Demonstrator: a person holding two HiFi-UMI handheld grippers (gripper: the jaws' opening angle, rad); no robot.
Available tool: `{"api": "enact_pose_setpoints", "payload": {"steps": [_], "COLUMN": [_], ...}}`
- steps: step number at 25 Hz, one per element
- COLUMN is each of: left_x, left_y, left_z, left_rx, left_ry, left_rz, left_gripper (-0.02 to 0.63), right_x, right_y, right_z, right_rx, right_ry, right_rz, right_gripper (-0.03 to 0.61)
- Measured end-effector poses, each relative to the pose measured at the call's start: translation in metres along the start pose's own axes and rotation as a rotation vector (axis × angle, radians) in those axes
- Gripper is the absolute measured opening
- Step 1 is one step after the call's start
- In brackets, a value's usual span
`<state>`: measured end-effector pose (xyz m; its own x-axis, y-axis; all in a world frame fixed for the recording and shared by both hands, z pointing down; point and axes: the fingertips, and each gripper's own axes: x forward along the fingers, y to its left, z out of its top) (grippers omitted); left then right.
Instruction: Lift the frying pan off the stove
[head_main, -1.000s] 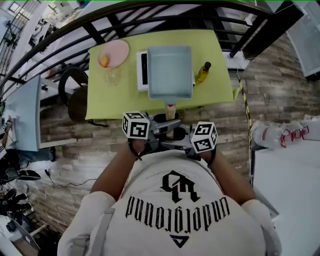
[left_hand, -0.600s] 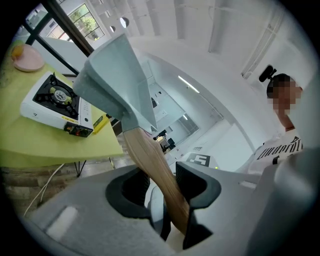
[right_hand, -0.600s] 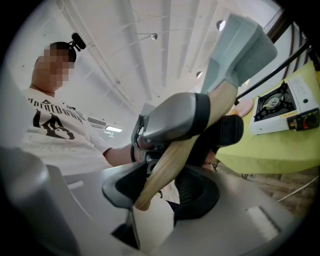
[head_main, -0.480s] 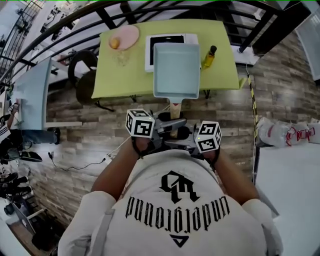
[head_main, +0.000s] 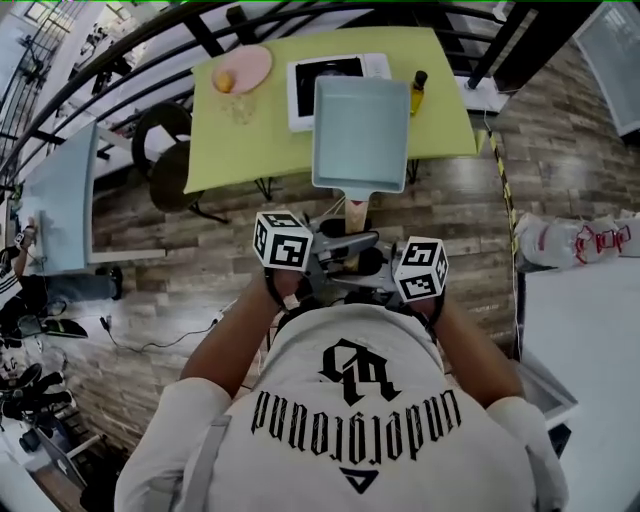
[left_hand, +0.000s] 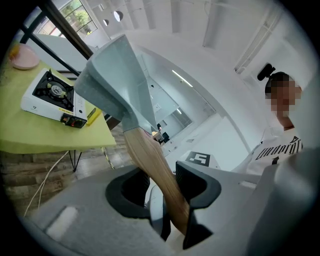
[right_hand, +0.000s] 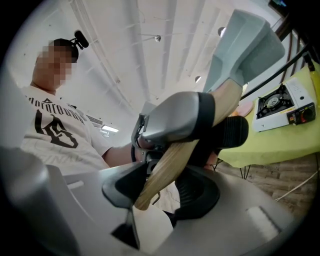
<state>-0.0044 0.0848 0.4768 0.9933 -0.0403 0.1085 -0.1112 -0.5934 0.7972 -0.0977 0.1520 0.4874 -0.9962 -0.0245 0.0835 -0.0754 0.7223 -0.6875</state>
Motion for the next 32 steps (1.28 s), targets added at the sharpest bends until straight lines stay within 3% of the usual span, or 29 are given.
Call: {"api": "enact_pose_setpoints", "payload": {"steps": [9, 32], "left_x": [-0.06, -0.197], "left_y": [-0.029, -0.083], "left_z": [-0.036, -0.113], "left_rx": [0.02, 0.071], "left_ry": [0.059, 0.1], "left_rz": [-0.034, -0.113], "left_gripper": [0.176, 0.178], "right_x": [0.061, 0.195], "right_y": [0.042, 0.122], "right_z": [-0.021, -0.071], "right_rx": [-0.002, -0.046], "right_ry": [-0.033, -0.078], "right_rz": [-0.041, -0.12], "right_gripper": [0.178, 0.179]}}
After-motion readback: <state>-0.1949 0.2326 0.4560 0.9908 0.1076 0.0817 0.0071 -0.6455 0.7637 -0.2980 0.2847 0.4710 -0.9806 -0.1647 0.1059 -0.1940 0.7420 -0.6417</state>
